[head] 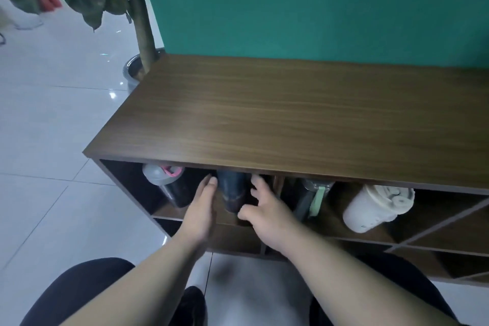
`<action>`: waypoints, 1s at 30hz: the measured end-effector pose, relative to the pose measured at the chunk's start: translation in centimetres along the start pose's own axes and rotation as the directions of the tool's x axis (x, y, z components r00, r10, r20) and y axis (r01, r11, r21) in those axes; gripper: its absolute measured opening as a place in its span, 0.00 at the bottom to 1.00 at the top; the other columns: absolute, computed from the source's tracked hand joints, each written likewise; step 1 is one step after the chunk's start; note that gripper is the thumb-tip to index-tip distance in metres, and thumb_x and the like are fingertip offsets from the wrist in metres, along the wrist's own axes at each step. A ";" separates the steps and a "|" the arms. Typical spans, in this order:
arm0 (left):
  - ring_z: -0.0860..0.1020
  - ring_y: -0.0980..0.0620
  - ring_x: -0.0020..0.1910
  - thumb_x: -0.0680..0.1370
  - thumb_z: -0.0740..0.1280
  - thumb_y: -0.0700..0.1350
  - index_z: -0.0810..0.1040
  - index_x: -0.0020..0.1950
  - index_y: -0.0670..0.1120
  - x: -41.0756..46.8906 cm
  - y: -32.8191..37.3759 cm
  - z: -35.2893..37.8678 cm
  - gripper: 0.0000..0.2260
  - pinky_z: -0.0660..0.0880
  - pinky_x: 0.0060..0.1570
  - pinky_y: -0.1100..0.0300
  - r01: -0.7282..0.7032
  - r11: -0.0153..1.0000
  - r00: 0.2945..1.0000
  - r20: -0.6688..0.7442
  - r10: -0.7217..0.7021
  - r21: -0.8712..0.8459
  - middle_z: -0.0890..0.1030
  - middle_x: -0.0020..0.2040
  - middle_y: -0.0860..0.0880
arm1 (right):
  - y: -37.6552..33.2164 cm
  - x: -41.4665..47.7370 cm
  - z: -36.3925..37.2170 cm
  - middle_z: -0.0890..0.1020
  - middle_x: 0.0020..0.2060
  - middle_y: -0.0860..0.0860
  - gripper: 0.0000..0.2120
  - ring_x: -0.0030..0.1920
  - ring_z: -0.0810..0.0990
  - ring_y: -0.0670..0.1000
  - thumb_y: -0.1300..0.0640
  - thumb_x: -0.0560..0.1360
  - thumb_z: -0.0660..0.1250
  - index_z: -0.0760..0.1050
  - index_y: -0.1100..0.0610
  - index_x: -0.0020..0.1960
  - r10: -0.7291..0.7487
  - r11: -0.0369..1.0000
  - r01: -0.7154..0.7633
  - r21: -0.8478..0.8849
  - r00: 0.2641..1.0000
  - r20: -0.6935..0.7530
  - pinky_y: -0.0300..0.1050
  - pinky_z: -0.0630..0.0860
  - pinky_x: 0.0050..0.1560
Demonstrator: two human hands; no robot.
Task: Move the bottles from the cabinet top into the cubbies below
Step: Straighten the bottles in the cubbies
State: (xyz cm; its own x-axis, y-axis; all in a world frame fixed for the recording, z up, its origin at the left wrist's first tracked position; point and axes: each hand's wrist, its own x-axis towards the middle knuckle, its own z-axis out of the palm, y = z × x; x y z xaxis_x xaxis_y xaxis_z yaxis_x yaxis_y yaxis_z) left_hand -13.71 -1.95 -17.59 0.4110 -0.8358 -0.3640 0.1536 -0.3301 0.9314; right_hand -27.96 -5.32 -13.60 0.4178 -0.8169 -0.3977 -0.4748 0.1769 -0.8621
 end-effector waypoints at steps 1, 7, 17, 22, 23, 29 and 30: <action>0.72 0.56 0.70 0.77 0.57 0.67 0.72 0.69 0.65 0.1 0.6 -0.2 0.22 0.65 0.73 0.44 -0.018 1.000 0.999 0.030 0.018 0.002 0.77 0.66 0.63 | -0.6 0.4 0.1 0.72 0.61 0.43 0.38 0.65 0.72 0.51 0.54 0.65 0.68 0.62 0.43 0.74 -0.009 1.000 0.009 0.005 0.999 -0.041 0.48 0.67 0.63; 0.77 0.72 0.60 0.83 0.52 0.62 0.76 0.63 0.63 0.5 1.5 -0.3 0.16 0.69 0.66 0.56 -0.068 0.998 0.988 0.136 0.069 -0.016 0.83 0.56 0.70 | -1.8 2.1 1.2 0.77 0.60 0.48 0.31 0.60 0.74 0.51 0.57 0.68 0.67 0.67 0.51 0.70 0.019 1.000 -0.017 0.025 0.996 -0.085 0.44 0.66 0.57; 0.77 0.67 0.64 0.84 0.51 0.59 0.75 0.71 0.59 0.8 1.0 0.1 0.20 0.68 0.73 0.49 -0.039 0.999 0.990 0.133 0.041 -0.015 0.83 0.64 0.63 | -1.3 2.6 2.3 0.78 0.62 0.47 0.37 0.62 0.75 0.51 0.52 0.62 0.64 0.65 0.49 0.71 0.019 1.000 -0.018 0.011 0.994 -0.105 0.48 0.70 0.63; 0.74 0.61 0.67 0.82 0.57 0.61 0.73 0.66 0.64 0.0 0.8 -1.0 0.13 0.65 0.73 0.51 0.048 0.998 0.998 0.044 -0.047 -0.034 0.79 0.60 0.69 | -0.3 2.1 3.0 0.78 0.62 0.45 0.39 0.64 0.76 0.53 0.54 0.65 0.67 0.61 0.43 0.74 0.084 0.995 -0.079 0.057 0.991 -0.099 0.49 0.70 0.63; 0.72 0.55 0.71 0.79 0.60 0.63 0.71 0.72 0.61 -0.2 0.6 -1.5 0.21 0.64 0.75 0.48 0.075 0.997 0.997 0.011 -0.075 -0.028 0.76 0.66 0.64 | -0.2 1.9 3.4 0.77 0.64 0.47 0.40 0.65 0.74 0.54 0.55 0.68 0.67 0.58 0.45 0.77 0.121 0.992 -0.120 0.030 0.991 -0.048 0.47 0.69 0.61; 0.78 0.48 0.54 0.74 0.59 0.59 0.74 0.69 0.48 0.4 0.8 -6.6 0.26 0.75 0.45 0.53 0.134 0.984 0.934 -0.316 -0.165 -0.119 0.79 0.63 0.45 | -2.3 2.3 7.0 0.65 0.78 0.52 0.48 0.76 0.64 0.52 0.48 0.62 0.65 0.53 0.46 0.81 0.113 0.992 -0.105 -0.067 0.987 0.119 0.50 0.62 0.73; 0.78 0.49 0.53 0.77 0.58 0.57 0.74 0.68 0.46 0.6 1.1 -7.3 0.24 0.74 0.44 0.54 0.111 0.984 0.929 -0.337 -0.151 -0.136 0.79 0.63 0.44 | -2.9 2.9 7.4 0.65 0.78 0.52 0.48 0.76 0.64 0.52 0.48 0.62 0.65 0.53 0.46 0.81 0.097 0.993 -0.090 -0.071 0.989 0.114 0.51 0.62 0.73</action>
State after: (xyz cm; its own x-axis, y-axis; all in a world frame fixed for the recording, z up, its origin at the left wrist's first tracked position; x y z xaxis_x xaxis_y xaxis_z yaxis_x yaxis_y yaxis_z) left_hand -6.73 0.37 -16.72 0.6617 -0.5788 -0.4766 0.3190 -0.3579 0.8776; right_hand -19.60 -4.09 -14.54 0.4551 -0.7279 -0.5129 -0.5643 0.2098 -0.7984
